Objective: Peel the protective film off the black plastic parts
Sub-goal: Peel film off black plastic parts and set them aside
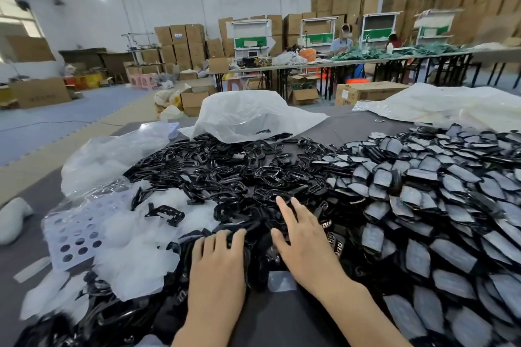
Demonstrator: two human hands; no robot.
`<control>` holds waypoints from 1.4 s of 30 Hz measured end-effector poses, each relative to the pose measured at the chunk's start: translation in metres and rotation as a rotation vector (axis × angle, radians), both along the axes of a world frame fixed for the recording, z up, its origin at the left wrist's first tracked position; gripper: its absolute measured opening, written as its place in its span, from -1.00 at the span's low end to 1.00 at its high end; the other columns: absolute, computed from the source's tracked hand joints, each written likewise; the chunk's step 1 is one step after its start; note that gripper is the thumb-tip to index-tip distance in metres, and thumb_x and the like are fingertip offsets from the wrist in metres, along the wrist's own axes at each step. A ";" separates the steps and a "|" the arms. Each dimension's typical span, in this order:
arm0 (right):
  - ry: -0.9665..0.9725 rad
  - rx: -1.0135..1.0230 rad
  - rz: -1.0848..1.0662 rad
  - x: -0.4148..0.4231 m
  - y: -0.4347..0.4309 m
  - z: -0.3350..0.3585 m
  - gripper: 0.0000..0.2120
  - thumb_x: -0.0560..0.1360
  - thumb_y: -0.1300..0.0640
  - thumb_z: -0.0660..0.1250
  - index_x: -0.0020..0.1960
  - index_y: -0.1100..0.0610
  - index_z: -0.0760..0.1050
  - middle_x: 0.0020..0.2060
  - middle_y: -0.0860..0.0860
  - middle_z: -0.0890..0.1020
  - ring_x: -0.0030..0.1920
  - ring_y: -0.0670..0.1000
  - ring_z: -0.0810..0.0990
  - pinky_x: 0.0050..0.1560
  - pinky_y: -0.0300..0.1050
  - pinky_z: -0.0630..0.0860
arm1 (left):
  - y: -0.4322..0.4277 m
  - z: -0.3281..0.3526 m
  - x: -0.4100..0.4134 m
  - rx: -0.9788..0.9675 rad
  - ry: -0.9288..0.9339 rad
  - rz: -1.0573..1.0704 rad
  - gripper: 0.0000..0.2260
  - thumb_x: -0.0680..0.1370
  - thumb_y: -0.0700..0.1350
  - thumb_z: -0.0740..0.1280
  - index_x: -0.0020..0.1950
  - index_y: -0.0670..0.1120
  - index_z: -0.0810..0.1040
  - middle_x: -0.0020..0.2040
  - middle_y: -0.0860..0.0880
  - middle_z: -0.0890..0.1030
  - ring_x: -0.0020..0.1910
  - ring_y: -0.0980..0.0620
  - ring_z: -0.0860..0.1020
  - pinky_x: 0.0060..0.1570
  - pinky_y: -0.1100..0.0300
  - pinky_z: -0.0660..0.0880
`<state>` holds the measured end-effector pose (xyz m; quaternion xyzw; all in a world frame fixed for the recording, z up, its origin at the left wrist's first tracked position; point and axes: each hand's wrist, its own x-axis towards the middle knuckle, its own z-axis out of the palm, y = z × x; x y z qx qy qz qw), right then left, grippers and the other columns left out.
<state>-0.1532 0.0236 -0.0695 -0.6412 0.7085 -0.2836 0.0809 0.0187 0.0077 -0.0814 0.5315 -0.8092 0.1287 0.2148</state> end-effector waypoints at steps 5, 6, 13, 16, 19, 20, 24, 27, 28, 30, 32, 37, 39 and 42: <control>-0.051 0.013 -0.091 -0.009 -0.034 0.006 -0.46 0.68 -0.17 0.05 0.62 -0.14 0.03 0.60 0.15 0.15 0.55 0.16 0.19 0.50 0.06 0.22 | -0.013 0.001 -0.005 0.038 0.207 -0.098 -0.65 0.35 -0.05 0.56 0.11 0.05 0.63 -0.17 0.09 0.62 -0.20 0.00 0.62 -0.19 0.12 0.56; -0.046 0.008 -0.113 -0.011 -0.042 0.007 -0.46 0.68 -0.16 0.05 0.62 -0.12 0.05 0.57 0.14 0.20 0.52 0.16 0.24 0.47 0.07 0.27 | -0.013 0.002 -0.003 0.046 0.268 -0.101 -0.68 0.37 -0.01 0.53 0.11 0.07 0.63 -0.23 0.12 0.61 -0.26 0.04 0.62 -0.28 0.16 0.54; 0.177 0.033 -0.142 -0.018 -0.072 0.008 -0.66 0.66 0.01 0.19 0.43 -0.03 0.40 0.26 0.02 0.41 0.25 0.06 0.43 0.27 -0.04 0.41 | -0.015 0.012 0.002 0.181 0.747 -0.071 -0.73 0.47 0.36 0.15 0.03 0.25 0.39 -0.37 0.19 0.61 -0.34 0.18 0.58 -0.30 0.11 0.55; 0.053 0.022 -0.119 -0.020 -0.065 0.008 -0.70 0.63 0.05 0.28 0.35 0.01 0.43 0.19 0.02 0.38 0.10 0.03 0.47 0.11 -0.18 0.39 | -0.017 0.012 0.006 0.264 0.861 -0.083 -0.69 0.47 0.37 0.16 -0.02 0.17 0.40 -0.33 0.18 0.65 -0.30 0.17 0.60 -0.19 0.11 0.55; -0.159 -0.008 -0.105 -0.023 -0.052 0.013 -0.72 0.59 0.11 0.33 0.29 -0.06 0.46 0.10 -0.04 0.40 -0.12 -0.10 0.49 -0.16 -0.31 0.35 | -0.018 0.013 0.007 0.256 0.904 -0.147 -0.85 0.50 0.22 0.34 -0.09 0.18 0.54 -0.14 0.19 0.57 -0.15 0.19 0.57 -0.21 0.33 0.46; -0.266 -0.030 -0.095 -0.024 -0.046 0.016 -0.73 0.59 0.13 0.35 0.25 -0.11 0.49 0.08 -0.06 0.44 -0.11 -0.15 0.50 -0.19 -0.37 0.37 | -0.018 0.015 0.007 0.255 0.916 -0.167 -0.87 0.47 0.20 0.37 -0.11 0.19 0.57 -0.04 0.22 0.51 -0.06 0.22 0.55 -0.14 0.39 0.45; -0.738 -0.145 -0.053 -0.030 -0.010 0.023 -0.71 0.58 0.20 0.39 0.05 -0.23 0.62 -0.14 -0.15 0.64 -0.16 -0.19 0.60 -0.11 -0.44 0.49 | -0.016 0.021 0.006 0.311 1.005 -0.203 -0.86 0.44 0.14 0.44 -0.03 0.26 0.57 0.01 0.25 0.53 0.00 0.26 0.56 -0.07 0.41 0.43; -1.190 -0.185 -0.032 -0.031 0.004 0.020 -0.70 0.57 0.24 0.37 0.03 -0.17 0.69 -0.25 -0.11 0.66 -0.22 -0.12 0.62 0.02 -0.16 0.58 | -0.015 0.020 0.005 0.408 1.076 -0.193 -0.65 0.47 0.08 0.48 0.16 0.35 0.45 -0.06 0.29 0.63 -0.19 0.21 0.65 -0.13 0.27 0.48; -1.392 -0.189 -0.015 -0.031 0.007 0.018 -0.73 0.56 0.26 0.37 0.03 -0.09 0.71 -0.23 -0.05 0.67 -0.22 -0.08 0.63 0.00 -0.10 0.60 | -0.014 0.020 0.004 0.439 1.099 -0.190 -0.62 0.47 0.08 0.48 0.17 0.37 0.41 -0.13 0.23 0.67 -0.29 0.16 0.65 -0.19 0.25 0.49; -1.692 -0.172 0.005 -0.030 0.007 0.014 -0.80 0.49 0.24 0.40 0.06 0.06 0.71 -0.22 0.03 0.67 -0.21 -0.02 0.67 -0.09 -0.08 0.65 | -0.013 0.021 0.003 0.470 1.145 -0.192 -0.65 0.48 0.09 0.48 0.11 0.37 0.38 -0.27 0.05 0.69 -0.39 0.07 0.64 -0.27 0.23 0.48; -1.842 -0.158 0.039 -0.030 0.007 0.010 -0.73 0.38 0.18 0.45 0.07 0.11 0.71 -0.23 0.06 0.67 -0.14 0.04 0.71 -0.11 -0.03 0.68 | -0.012 0.023 0.002 0.491 1.214 -0.216 -0.76 0.48 0.11 0.45 0.02 0.28 0.42 -0.29 -0.04 0.69 -0.40 -0.02 0.63 -0.34 0.18 0.51; -1.973 -0.123 0.069 -0.029 0.008 0.009 -0.67 0.32 0.24 0.50 0.08 0.14 0.69 -0.21 0.11 0.69 -0.16 0.10 0.73 -0.26 -0.09 0.67 | -0.013 0.026 0.000 0.558 1.267 -0.216 -0.77 0.59 0.09 0.30 -0.09 -0.05 0.58 -0.24 -0.08 0.71 -0.40 -0.08 0.64 -0.42 0.21 0.55; -1.971 -0.134 0.070 -0.031 0.007 0.008 -0.63 0.32 0.28 0.48 0.13 0.15 0.64 -0.21 0.11 0.70 -0.20 0.06 0.73 -0.33 -0.17 0.65 | -0.014 0.025 0.000 0.565 1.218 -0.182 -0.77 0.60 0.12 0.28 -0.17 0.06 0.61 -0.29 -0.06 0.70 -0.40 -0.04 0.65 -0.36 0.20 0.53; -1.932 -0.156 0.098 -0.028 0.007 0.008 -0.59 0.31 0.35 0.45 0.15 0.20 0.61 -0.20 0.11 0.70 -0.18 0.05 0.73 -0.31 -0.22 0.64 | -0.014 0.025 0.001 0.552 1.180 -0.159 -0.80 0.58 0.16 0.29 -0.17 0.14 0.60 -0.31 -0.04 0.69 -0.37 -0.01 0.67 -0.29 0.17 0.50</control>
